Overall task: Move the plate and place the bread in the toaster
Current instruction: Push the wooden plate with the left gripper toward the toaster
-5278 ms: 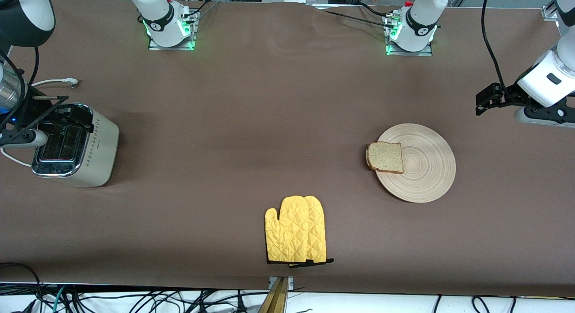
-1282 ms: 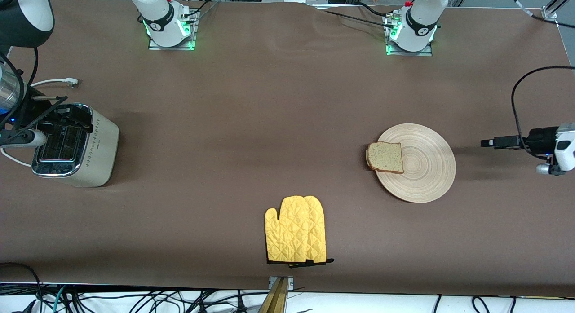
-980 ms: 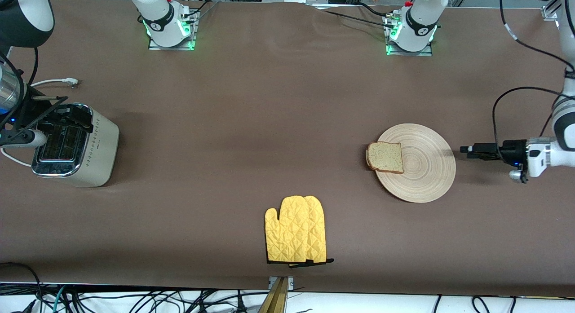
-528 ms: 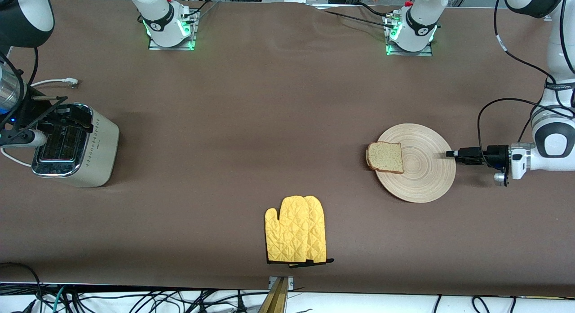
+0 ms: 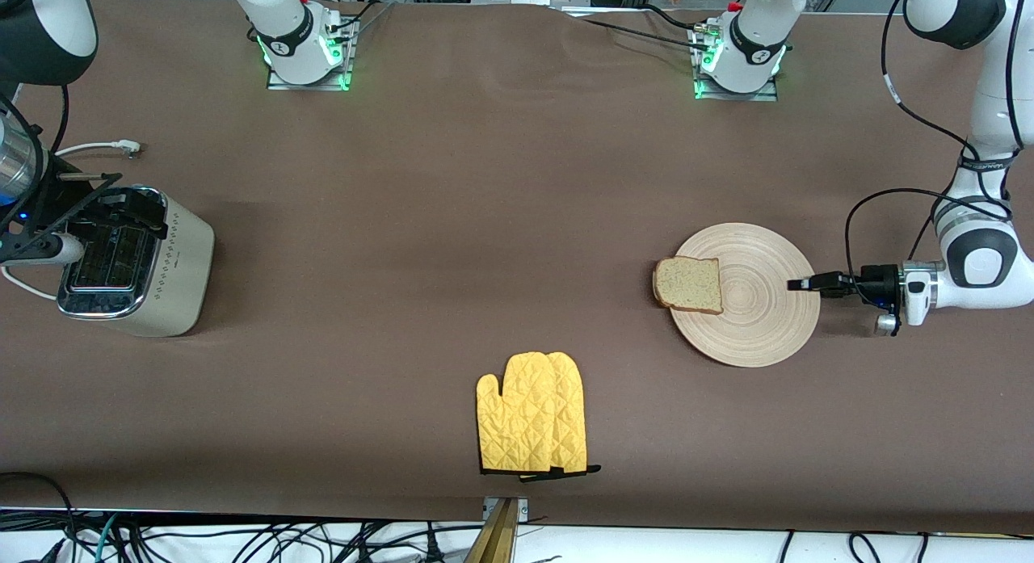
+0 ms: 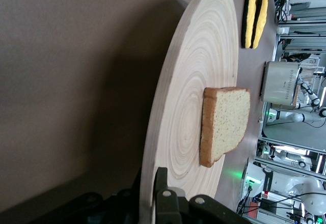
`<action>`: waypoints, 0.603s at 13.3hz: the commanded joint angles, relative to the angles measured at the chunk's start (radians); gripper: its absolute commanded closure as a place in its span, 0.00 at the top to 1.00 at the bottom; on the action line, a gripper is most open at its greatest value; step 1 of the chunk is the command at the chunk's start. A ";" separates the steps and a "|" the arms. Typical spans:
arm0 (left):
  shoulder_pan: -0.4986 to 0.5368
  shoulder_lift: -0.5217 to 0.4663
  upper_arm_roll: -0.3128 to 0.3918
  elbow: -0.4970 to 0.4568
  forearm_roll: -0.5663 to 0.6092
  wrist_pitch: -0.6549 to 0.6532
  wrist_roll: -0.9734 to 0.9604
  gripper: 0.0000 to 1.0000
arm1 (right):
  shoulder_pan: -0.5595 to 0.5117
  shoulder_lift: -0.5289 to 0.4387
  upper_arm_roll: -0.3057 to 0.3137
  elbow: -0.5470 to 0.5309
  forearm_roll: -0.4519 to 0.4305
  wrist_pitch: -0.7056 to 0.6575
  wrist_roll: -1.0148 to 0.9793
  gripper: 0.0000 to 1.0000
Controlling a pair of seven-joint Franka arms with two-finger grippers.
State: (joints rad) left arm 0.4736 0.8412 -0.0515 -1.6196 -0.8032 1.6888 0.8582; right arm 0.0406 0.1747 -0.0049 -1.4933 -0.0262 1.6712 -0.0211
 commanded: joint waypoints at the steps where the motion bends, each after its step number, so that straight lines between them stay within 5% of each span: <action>1: -0.013 0.006 -0.037 0.020 -0.062 -0.008 -0.069 0.00 | -0.005 -0.001 0.003 0.004 -0.008 -0.001 -0.010 1.00; 4: -0.044 0.010 -0.172 0.030 -0.126 -0.009 -0.137 0.00 | -0.005 -0.001 0.003 0.004 -0.011 -0.001 -0.011 1.00; 8: -0.264 0.010 -0.183 0.030 -0.273 0.043 -0.179 0.00 | -0.004 0.000 0.003 0.004 -0.017 0.001 0.001 1.00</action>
State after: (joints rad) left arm 0.3125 0.8453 -0.2401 -1.6116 -1.0154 1.7136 0.6955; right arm 0.0402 0.1748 -0.0054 -1.4932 -0.0282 1.6712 -0.0211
